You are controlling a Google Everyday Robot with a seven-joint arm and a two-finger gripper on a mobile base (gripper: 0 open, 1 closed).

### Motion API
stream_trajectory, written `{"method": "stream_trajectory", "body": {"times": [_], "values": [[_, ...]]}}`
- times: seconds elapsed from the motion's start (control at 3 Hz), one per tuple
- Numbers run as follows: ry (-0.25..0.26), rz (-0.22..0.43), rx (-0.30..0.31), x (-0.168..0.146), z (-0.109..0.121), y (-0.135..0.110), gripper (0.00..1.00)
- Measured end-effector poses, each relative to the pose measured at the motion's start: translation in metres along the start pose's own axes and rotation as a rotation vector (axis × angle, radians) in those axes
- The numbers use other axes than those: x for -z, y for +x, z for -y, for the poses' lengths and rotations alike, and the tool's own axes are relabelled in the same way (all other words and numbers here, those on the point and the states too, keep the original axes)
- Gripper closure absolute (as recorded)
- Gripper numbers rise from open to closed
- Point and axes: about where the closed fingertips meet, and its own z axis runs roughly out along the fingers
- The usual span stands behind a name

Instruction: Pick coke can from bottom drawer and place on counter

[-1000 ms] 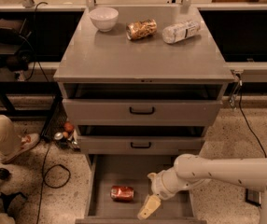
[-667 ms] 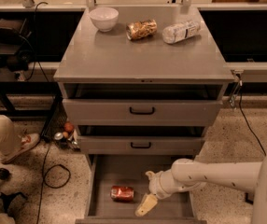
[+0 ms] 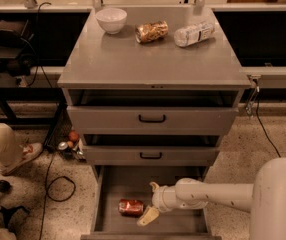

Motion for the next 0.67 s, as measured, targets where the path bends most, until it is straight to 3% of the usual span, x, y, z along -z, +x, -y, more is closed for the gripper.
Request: {"method": "stream_trajectory", "body": {"times": [0.33, 0.67], "values": [[0.0, 0.033, -0.005, -0.0545, 0.0086, 0.0073, 0.0], [-0.001, 0.031, -0.001, -0.0571, 0.0077, 0.007, 0.0]]}}
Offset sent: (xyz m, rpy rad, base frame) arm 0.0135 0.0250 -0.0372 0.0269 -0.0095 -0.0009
